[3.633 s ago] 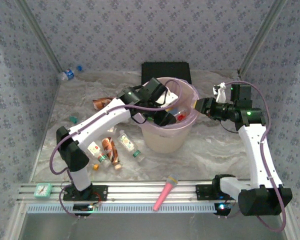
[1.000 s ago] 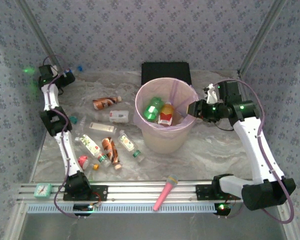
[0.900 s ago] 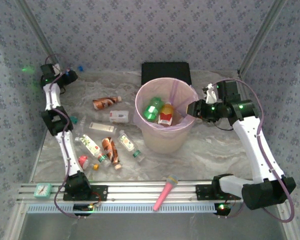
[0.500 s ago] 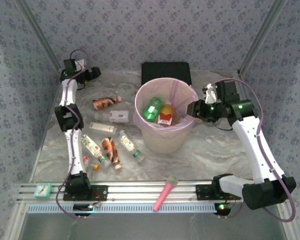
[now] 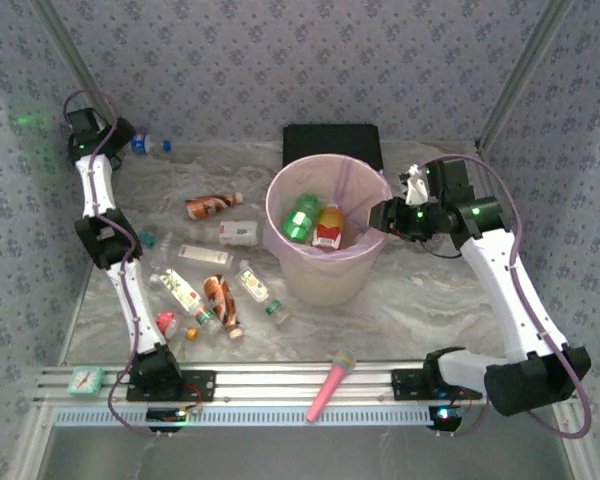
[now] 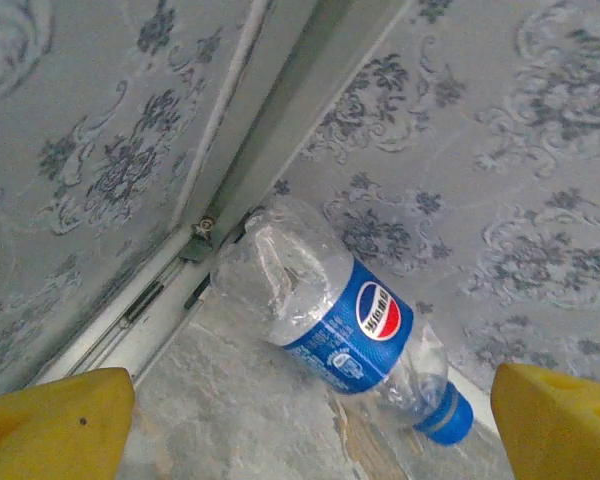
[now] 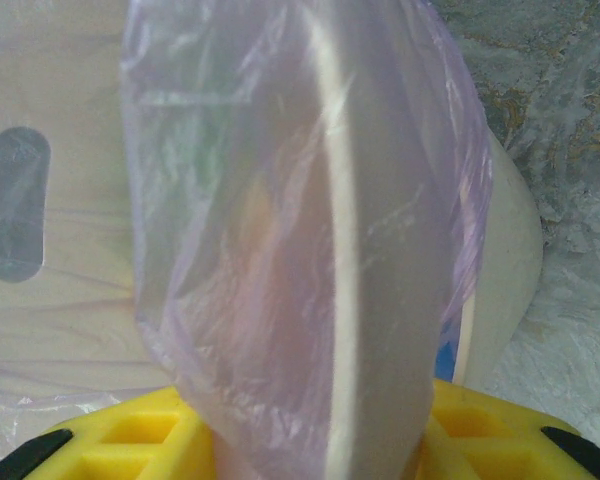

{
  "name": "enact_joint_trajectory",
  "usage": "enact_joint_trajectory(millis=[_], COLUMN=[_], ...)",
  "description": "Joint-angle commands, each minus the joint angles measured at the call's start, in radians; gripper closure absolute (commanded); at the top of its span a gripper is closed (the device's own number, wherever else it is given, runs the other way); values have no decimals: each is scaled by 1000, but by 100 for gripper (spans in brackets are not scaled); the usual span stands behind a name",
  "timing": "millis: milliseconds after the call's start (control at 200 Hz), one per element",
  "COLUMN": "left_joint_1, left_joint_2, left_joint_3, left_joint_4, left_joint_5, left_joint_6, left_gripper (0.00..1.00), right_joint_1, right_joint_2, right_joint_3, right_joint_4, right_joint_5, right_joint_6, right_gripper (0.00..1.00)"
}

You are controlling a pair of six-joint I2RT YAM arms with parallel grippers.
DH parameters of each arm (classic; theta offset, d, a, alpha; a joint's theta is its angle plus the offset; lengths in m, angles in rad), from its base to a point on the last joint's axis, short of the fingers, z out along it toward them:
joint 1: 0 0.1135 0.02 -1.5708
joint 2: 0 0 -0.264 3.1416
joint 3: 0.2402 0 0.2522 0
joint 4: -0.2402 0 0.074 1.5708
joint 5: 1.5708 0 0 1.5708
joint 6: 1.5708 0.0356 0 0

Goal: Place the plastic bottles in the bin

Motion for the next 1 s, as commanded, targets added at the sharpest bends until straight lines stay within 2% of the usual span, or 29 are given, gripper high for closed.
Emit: enact_joint_trajectory(millis=[0,125,370,465,605,710,830,994], left_joint_1=[-20,-13,-25,-35,-51,-63,-66,-60], left_joint_2=[69,112,244,298,320,332,348,349], left_joint_3=[3,-17,14,53,55,55,55,57], left_joint_4=[55,184,358,379,374,354,358,363], left_joint_5=[-18,58,53,55,46,47,68,100], left_joint_6=[-189,-371,-675,-748,-778,-782,-794,-798], left_gripper=[8,8,10,11,12,22,42,51], right_joint_1=[17,24,42,44,46,46,48,46], right_joint_2=[12,15,17,14,12,11,11,10], right_joint_3=[9,5,-7,-6,-7,-10,-9,-12], right_joint_4=[-21,-20,-25,-26,-29,-24,-32,-31], right_joint_5=[14,19,37,42,46,48,53,59], right_joint_6=[8,9,11,13,13,14,13,11], right_gripper=[57,57,57,57,57,57,57,57])
